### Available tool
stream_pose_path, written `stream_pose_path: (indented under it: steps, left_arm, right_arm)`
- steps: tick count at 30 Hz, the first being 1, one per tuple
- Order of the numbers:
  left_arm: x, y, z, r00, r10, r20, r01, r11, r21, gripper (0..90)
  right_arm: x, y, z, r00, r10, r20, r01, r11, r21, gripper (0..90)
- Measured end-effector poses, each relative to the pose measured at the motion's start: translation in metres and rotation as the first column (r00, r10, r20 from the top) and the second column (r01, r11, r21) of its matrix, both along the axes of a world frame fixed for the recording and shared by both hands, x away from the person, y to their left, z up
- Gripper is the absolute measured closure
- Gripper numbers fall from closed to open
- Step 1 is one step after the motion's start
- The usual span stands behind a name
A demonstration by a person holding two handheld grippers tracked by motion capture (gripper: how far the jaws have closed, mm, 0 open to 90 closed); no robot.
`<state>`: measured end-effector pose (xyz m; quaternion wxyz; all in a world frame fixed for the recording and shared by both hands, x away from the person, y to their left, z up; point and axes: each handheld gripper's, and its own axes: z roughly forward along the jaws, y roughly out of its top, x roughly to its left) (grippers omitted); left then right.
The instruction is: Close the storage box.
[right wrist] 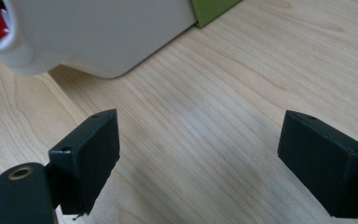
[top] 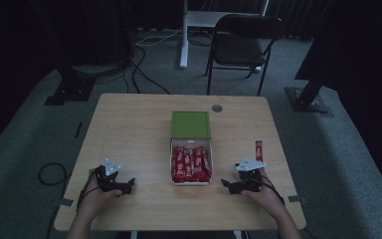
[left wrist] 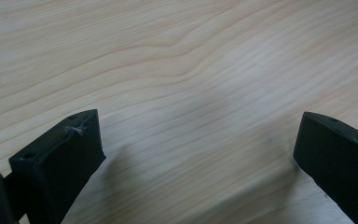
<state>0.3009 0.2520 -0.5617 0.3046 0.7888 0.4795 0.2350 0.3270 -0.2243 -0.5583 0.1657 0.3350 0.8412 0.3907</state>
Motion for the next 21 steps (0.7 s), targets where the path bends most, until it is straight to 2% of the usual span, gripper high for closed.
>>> stream_pose_path:
  steps: [4, 9, 13, 18, 21]
  left_arm:
    - [-0.002, -0.011, 0.005, 0.9995, -0.030, 0.013, 0.030, 0.9995, -0.007, 1.9]
    - [-0.004, -0.024, 0.011, 0.9964, -0.082, 0.024, 0.083, 0.9958, -0.039, 1.9]
    - [-0.005, -0.034, 0.015, 0.9924, -0.115, 0.042, 0.117, 0.9925, -0.036, 1.9]
    - [-0.006, -0.048, 0.024, 0.9848, -0.157, 0.073, 0.160, 0.9863, -0.038, 1.9]
    - [-0.007, -0.057, 0.032, 0.9777, -0.190, 0.090, 0.193, 0.9809, -0.026, 1.9]
  right_arm:
    - [-0.002, 0.001, 0.003, 0.9999, 0.006, 0.009, -0.006, 1.0000, 0.006, 12.4]
    - [-0.003, -0.001, 0.005, 1.0000, 0.005, 0.008, -0.005, 0.9997, 0.026, 12.4]
    - [-0.004, -0.001, 0.011, 0.9999, 0.007, 0.014, -0.008, 0.9985, 0.054, 12.4]
    - [-0.005, 0.002, 0.021, 0.9994, 0.012, 0.033, -0.014, 0.9969, 0.077, 12.4]
    - [-0.005, 0.005, 0.028, 0.9986, 0.025, 0.046, -0.030, 0.9944, 0.102, 12.4]
